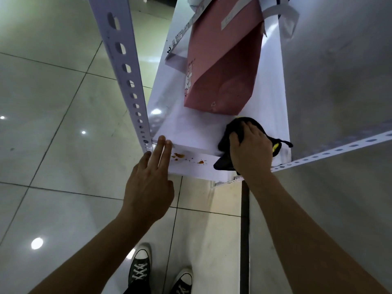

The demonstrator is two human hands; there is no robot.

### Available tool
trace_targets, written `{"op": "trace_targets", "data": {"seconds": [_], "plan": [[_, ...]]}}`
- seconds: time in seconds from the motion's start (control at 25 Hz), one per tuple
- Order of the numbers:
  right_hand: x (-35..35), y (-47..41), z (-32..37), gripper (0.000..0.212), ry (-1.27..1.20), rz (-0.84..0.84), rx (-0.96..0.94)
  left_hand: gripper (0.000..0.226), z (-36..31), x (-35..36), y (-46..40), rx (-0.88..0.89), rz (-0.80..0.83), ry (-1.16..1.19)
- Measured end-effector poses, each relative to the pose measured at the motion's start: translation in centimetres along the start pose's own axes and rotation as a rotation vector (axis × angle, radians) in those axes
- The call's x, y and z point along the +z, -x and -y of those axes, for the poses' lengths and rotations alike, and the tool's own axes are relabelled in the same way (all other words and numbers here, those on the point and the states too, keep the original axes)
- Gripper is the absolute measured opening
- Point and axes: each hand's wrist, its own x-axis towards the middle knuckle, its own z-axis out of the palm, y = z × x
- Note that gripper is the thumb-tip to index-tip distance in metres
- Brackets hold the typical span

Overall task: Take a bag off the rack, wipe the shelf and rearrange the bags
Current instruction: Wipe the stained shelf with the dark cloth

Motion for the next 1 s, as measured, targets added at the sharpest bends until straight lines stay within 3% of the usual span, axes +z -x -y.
{"op": "trace_targets", "data": {"seconds": [0.2,0.36,0.56,0.76,0.84,1.0], "plan": [[0.6,6.2,2.1,0.056,-0.009,-0.017,-0.176,0.096,-0.7,-0.3,0.2,-0.011,-0.013,0.066],[1.1,1.9,4.5,0.055,-0.037,-0.007,-0.244,0.093,-1.0,-0.2,0.1,-0.016,-0.013,0.079],[1.7,6.4,4.8,0.051,-0.08,-0.031,-0.325,0.092,-0.6,0.1,0.2,0.004,-0.018,0.083],[1.8,2.7,7.2,0.045,-0.096,-0.096,-0.385,0.082,0.3,-0.1,0.2,0.049,-0.044,0.066],[2.4,3.4,6.8,0.043,-0.096,-0.128,-0.422,0.077,0.3,0.6,1.1,0.068,-0.08,0.064],[2.9,6.8,4.1,0.041,-0.193,-0.205,-0.455,0.079,0.6,3.7,4.5,0.038,-0.006,0.063]]}}
